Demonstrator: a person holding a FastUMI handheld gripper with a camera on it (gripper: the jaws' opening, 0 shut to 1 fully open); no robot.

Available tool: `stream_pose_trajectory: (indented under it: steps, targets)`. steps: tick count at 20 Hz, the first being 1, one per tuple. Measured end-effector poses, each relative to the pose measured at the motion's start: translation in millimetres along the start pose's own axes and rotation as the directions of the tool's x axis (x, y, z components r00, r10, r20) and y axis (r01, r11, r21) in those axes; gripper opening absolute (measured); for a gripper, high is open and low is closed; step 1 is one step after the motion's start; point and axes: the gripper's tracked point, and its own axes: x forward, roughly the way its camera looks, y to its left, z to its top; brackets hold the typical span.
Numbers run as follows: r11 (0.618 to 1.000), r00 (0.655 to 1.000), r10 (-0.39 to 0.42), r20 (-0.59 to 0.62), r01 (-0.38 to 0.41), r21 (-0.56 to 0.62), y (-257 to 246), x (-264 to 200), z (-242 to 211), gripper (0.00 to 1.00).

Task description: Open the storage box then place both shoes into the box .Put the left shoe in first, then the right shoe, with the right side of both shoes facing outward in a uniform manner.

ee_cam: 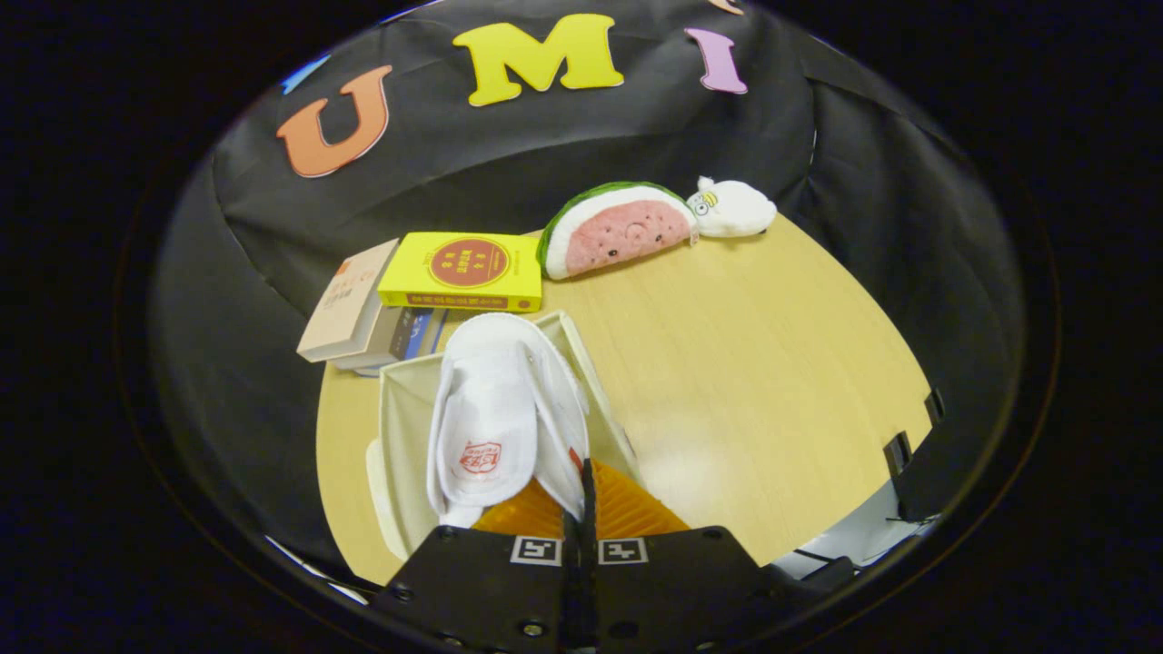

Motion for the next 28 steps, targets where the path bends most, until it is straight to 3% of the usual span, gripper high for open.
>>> stream_pose_trajectory:
  steps: [11, 15, 17, 18, 21, 23, 28]
  targets:
    - [0.997, 0.997, -0.08, 0.001, 0.08, -0.02, -8, 27, -5, 0.0]
    - [0.998, 0.998, -0.059, 0.0, 0.059, -0.014, -3, 32, -6, 0.0]
    - [1.0, 1.0, 0.005, -0.019, -0.005, -0.027, 12, 39, -12, 0.11]
    - [0.999, 0.999, 0.019, -0.029, -0.02, -0.036, 16, 40, -16, 0.26]
    - [0.997, 0.999, 0.037, -0.018, -0.038, -0.064, 18, 38, -14, 0.51]
    - [0.995, 0.998, 0.061, -0.007, -0.061, -0.082, 19, 30, -14, 0.8]
    - [0.988, 0.993, 0.096, 0.063, -0.088, -0.129, 16, 12, -3, 0.94]
